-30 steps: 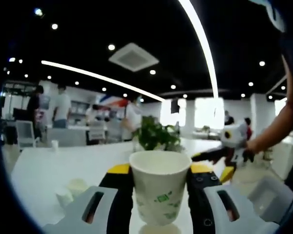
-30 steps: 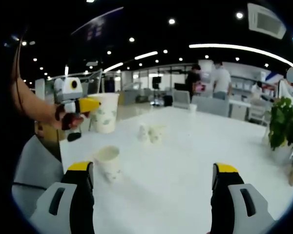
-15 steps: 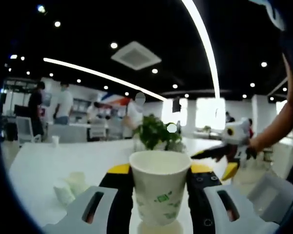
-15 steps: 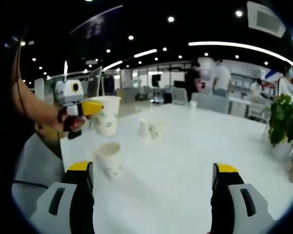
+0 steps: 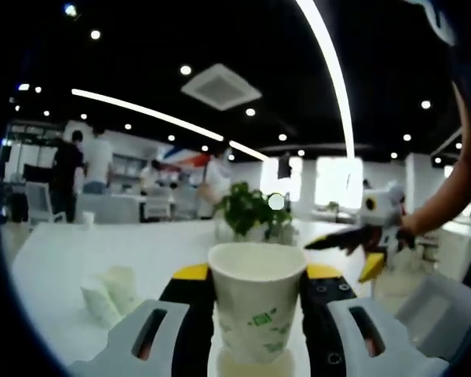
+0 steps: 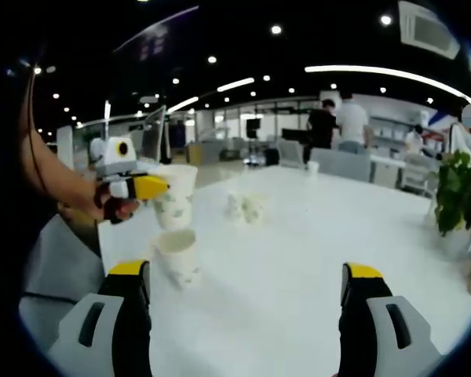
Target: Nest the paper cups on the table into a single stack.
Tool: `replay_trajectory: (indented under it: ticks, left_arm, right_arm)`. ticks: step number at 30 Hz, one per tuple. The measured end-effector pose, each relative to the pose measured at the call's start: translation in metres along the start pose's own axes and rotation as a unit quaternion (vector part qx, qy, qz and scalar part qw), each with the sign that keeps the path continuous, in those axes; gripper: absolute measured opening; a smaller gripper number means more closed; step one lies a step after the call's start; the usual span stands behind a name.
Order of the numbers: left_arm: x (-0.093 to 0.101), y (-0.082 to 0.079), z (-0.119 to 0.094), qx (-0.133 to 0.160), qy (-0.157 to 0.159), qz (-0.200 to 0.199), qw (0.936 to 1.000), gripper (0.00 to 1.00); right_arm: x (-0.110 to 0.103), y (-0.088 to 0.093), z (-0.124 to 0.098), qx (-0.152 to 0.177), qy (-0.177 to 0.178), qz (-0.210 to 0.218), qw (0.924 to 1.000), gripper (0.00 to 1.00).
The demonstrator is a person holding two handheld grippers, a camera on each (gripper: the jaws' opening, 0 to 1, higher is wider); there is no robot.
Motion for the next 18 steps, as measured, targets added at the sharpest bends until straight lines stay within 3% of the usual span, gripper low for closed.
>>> replay_trajectory:
  ticks: [18]
  left_arm:
    - [0.0,0.028,-0.001,-0.026,-0.001,-0.002,0.9997,0.4]
  right_arm:
    - [-0.001,0.0,0.004,-0.001,-0.006,0.002,1.0,1.0]
Point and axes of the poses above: the point that each gripper's makers call its tool centre point, and the gripper's own axes: z roughly forward along the fingers, x roughly to its right, y roughly out of its underside, the point moved 4 cm from there along -z, roughly backward along the fingers, and after that the axes turned 3 degrees about -y, right-handed, at the moved point
